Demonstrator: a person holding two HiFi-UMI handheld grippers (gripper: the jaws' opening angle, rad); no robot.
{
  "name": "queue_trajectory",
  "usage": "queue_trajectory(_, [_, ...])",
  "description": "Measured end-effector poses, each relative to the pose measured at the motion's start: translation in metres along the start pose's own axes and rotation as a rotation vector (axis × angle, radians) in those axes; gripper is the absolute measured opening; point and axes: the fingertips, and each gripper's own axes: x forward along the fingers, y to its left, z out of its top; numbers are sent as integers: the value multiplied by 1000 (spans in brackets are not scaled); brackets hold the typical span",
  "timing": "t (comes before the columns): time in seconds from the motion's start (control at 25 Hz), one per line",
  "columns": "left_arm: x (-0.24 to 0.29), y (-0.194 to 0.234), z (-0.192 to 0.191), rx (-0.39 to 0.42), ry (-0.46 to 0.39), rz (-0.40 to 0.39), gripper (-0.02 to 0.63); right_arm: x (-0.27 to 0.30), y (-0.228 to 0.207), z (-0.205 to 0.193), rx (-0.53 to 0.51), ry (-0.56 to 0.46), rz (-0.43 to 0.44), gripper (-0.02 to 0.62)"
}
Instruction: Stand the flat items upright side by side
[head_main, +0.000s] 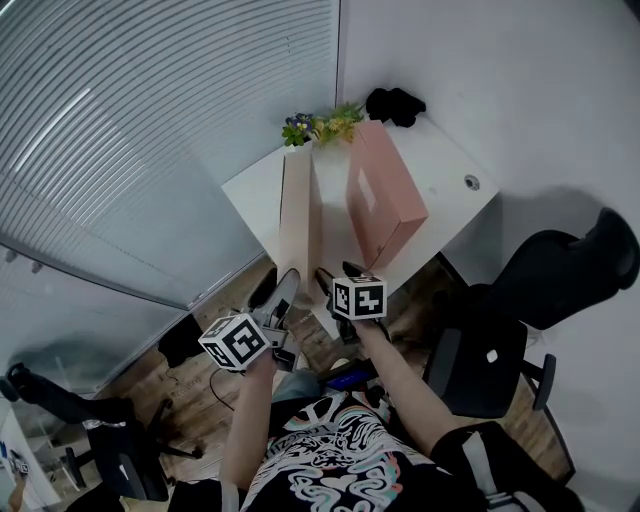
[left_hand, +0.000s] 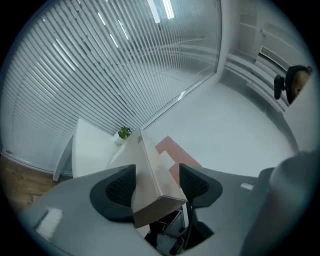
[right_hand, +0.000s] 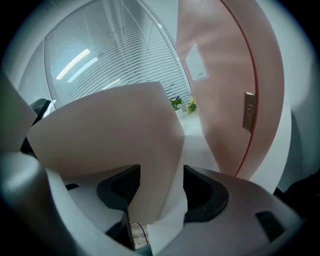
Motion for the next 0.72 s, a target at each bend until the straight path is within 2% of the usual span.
queue_trajectory(0.2, [7,-2,-10,31,30,7,244,0,-1,3,6,-11,0,258])
queue_trajectory(0.48, [3,6,-8,-12,18,2,244,-8,4,13,36,-41,26,282])
queue_trajectory(0.72, [2,8,-5,-7,9,1,241,-19,11,28,98,-92,78,285])
